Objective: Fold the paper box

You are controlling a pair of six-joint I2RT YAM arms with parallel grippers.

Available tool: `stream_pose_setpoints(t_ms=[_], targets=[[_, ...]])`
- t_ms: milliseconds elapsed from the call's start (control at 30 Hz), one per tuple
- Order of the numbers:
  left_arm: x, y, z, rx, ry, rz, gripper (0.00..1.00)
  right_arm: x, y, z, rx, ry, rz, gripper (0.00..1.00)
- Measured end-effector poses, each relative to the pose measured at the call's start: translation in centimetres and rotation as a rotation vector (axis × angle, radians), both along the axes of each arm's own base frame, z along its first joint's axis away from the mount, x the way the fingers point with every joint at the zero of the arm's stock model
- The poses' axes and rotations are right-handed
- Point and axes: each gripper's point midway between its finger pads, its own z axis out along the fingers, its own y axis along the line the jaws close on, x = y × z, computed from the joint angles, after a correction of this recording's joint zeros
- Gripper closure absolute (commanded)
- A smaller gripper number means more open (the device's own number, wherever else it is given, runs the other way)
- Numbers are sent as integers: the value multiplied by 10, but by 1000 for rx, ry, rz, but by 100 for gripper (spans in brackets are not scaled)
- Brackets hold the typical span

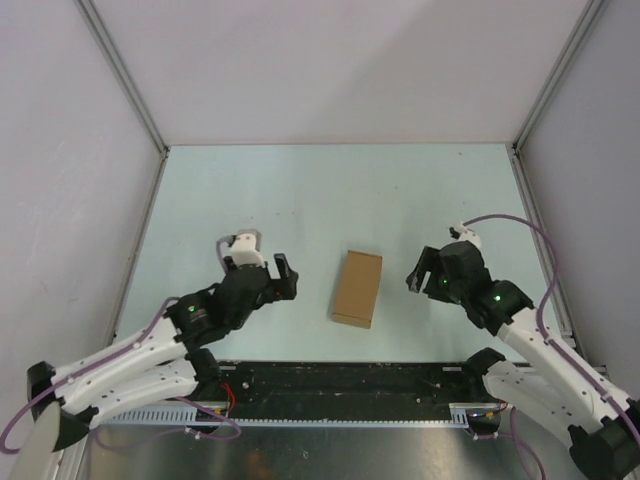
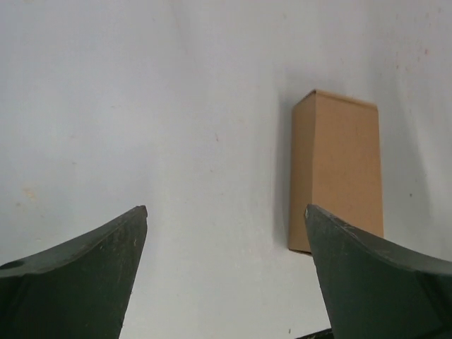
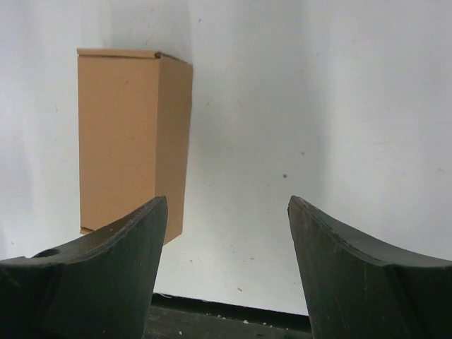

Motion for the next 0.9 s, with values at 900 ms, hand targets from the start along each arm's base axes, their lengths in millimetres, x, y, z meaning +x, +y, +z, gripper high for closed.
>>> stream_pose_setpoints(t_ms=[900], targets=[[7, 63, -13, 155, -85, 223, 0, -3, -70, 24, 34, -136, -365, 25]])
